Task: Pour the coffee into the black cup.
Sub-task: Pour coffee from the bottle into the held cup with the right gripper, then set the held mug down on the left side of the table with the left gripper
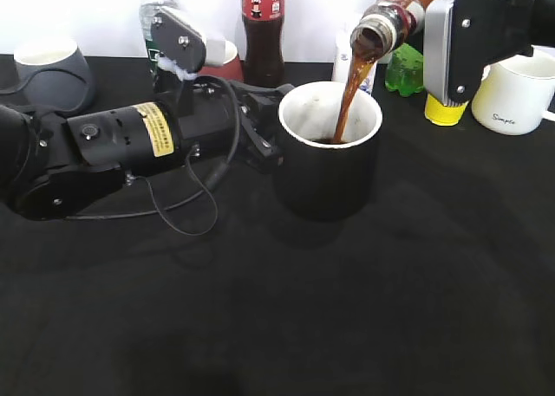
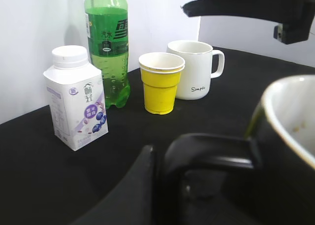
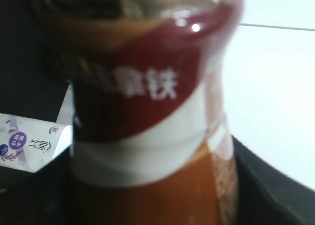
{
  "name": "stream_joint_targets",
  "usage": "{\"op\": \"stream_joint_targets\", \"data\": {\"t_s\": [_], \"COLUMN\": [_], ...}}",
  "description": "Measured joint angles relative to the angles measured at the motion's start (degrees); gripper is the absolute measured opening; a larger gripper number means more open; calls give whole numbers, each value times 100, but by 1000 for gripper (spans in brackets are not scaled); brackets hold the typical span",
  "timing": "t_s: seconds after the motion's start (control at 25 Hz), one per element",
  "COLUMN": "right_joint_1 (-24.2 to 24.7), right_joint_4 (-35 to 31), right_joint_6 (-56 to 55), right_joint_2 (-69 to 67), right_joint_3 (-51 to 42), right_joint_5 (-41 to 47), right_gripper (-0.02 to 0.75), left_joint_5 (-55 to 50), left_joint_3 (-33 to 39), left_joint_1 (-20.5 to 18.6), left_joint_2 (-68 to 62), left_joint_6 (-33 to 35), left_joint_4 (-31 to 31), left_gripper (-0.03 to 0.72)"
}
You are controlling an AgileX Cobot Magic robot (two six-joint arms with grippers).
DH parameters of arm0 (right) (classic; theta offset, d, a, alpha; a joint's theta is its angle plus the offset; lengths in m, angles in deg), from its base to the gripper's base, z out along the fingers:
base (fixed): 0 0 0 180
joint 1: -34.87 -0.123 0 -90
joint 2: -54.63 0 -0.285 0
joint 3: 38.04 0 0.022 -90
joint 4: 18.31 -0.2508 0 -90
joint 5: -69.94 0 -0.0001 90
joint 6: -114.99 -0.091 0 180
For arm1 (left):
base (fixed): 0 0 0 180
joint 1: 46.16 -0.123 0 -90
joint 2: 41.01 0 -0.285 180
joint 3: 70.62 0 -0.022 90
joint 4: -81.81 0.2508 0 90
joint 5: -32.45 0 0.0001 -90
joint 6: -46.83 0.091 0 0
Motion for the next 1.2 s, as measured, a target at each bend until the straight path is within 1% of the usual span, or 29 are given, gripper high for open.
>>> {"op": "stream_joint_targets", "data": {"t_s": [0.52,0.56,0.68,0.8,0.84,0.92,1.0,1.04,1.12,1.2], "right_joint_1": [0,0,0,0,0,0,0,0,0,0], "right_joint_4": [0,0,0,-11,-11,-11,-17,-17,-17,-17], "right_joint_6": [58,-132,-1670,-2922,-3507,-5108,-7053,-7744,-8095,-8150], "right_joint_2": [0,0,0,0,0,0,0,0,0,0], "right_joint_3": [11,11,11,11,11,11,11,11,11,11], "right_joint_5": [-5,-5,-38,-331,-383,-389,-363,-294,-150,-114], "right_gripper": [526,526,526,526,526,526,526,526,526,526], "left_joint_5": [-62,-62,302,475,436,298,274,280,207,255], "left_joint_3": [0,0,0,0,0,0,68,170,450,661], "left_joint_1": [0,0,0,-45,-146,-534,-1104,-1399,-1963,-2404], "left_joint_2": [-63,-63,-63,-41,38,330,526,527,527,527], "left_joint_6": [16,16,20,20,20,20,20,20,27,309], "left_joint_4": [23,23,-3,-166,-175,-193,-227,-268,-268,-406], "left_gripper": [48,48,48,48,48,48,48,48,48,48]}}
